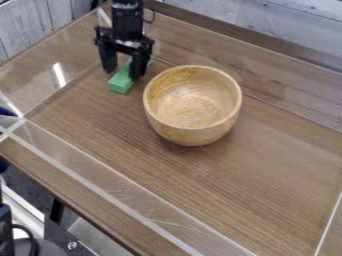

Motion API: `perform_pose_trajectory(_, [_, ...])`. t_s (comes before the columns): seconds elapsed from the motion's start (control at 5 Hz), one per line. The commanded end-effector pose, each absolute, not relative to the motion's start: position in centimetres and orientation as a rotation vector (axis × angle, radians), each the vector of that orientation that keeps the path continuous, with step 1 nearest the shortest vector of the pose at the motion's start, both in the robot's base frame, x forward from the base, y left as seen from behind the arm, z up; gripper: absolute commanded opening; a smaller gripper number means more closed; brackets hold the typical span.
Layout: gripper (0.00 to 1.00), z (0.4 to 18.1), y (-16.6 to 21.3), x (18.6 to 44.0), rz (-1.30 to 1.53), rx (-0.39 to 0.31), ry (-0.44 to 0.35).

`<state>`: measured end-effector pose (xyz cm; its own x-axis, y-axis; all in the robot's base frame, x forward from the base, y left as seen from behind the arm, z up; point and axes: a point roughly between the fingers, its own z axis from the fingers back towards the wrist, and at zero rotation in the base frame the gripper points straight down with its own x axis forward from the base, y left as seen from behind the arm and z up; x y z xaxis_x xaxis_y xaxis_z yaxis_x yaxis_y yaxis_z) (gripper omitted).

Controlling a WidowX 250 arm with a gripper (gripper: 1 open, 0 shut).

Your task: Put the green block in the brown bowl

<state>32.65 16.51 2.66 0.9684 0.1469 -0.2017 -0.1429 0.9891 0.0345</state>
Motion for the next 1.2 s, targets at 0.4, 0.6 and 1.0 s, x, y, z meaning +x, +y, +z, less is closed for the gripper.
perform_pose_trajectory(0.4, [0.0,6.7,17.0,33.3,0.155,-0.045,0.179])
perform_pose_trajectory(0.6, [0.0,10.8,16.6,33.6,0.17,-0.068,0.122])
perform_pose_trajectory(1.0, [0.0,19.4,15.9,36.1,0.158,-0.088,-0.004])
